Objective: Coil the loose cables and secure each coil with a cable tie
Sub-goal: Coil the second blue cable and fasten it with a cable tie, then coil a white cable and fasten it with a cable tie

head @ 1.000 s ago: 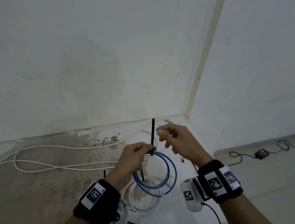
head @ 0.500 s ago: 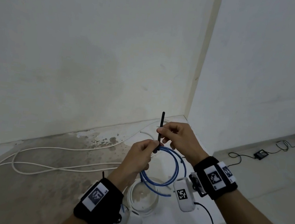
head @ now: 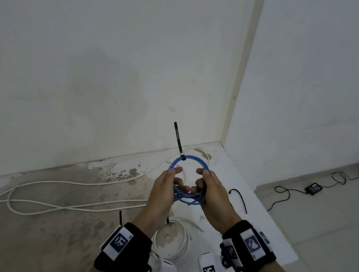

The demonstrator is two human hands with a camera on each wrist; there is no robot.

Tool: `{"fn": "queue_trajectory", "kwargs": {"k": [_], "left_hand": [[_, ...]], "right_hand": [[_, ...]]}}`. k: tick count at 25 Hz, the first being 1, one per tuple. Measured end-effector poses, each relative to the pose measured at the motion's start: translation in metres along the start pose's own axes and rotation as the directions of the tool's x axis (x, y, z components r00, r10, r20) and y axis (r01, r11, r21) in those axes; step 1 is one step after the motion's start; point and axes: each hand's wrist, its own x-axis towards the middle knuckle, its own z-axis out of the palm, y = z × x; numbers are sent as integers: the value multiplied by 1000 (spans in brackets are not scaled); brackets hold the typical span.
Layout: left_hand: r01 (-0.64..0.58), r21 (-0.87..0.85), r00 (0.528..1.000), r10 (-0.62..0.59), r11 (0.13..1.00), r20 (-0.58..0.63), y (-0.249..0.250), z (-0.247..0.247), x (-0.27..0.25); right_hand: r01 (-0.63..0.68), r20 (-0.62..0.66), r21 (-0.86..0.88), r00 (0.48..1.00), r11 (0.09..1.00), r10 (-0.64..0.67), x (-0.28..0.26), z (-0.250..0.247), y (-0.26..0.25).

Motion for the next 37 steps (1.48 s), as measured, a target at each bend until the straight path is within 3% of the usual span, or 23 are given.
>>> {"fn": "queue_trajectory", "kwargs": {"k": [4, 9, 12, 13, 15, 18, 20, 24, 27, 28, 30, 31, 34, 37], "left_hand": [[-6, -23, 988, 3, 1000, -154, -10, -13, 11], [74, -20, 968, -77, 997, -240, -43, -56, 0], [15, 98, 942, 18, 995, -335, -58, -103, -4], [18, 126, 918, 34, 992, -395, -60, -124, -3], [81, 156, 857, 12, 984, -515, -66, -169, -2], [232, 179, 765, -66, 956, -641, -89, -238, -14], [340, 261, 752, -95, 903, -652, -111, -276, -27], [486, 349, 773, -208, 802, -599, -145, -325, -40], [523, 480, 795, -199, 704, -573, -157, -331, -39], [557, 558, 795, -200, 615, -572, -158, -331, -39], [626, 707, 779, -229, 328, -583, -152, -331, -38], [619, 743, 785, -232, 254, -574, -149, -334, -37], [521, 823, 854, -158, 228, -496, -144, -343, -32], [469, 853, 883, -118, 229, -454, -141, -340, -20]], "right_hand": [[-133, 150, -309, 971, 942, 187, -9, 3, 23], [-184, 182, -195, 959, 964, 219, -4, 22, 43], [-288, 324, -344, 857, 894, 401, -4, 49, 71], [-297, 357, -441, 808, 847, 469, -6, 59, 82], [-269, 362, -576, 762, 772, 536, -6, 74, 101], [-283, 274, -625, 793, 728, 543, -1, 78, 125], [-313, 237, -634, 793, 708, 562, 1, 72, 137], [-388, 127, -655, 789, 648, 601, 4, 63, 157], [-374, 75, -698, 810, 611, 581, 6, 60, 167], [-376, 64, -702, 812, 605, 580, 8, 59, 171], [-351, 46, -732, 830, 584, 556, 11, 55, 180], [-317, 38, -760, 849, 567, 527, 13, 52, 185], [-185, 46, -860, 900, 476, 434, 17, 44, 201], [-15, 108, -933, 942, 361, 319, 17, 37, 209]]}}
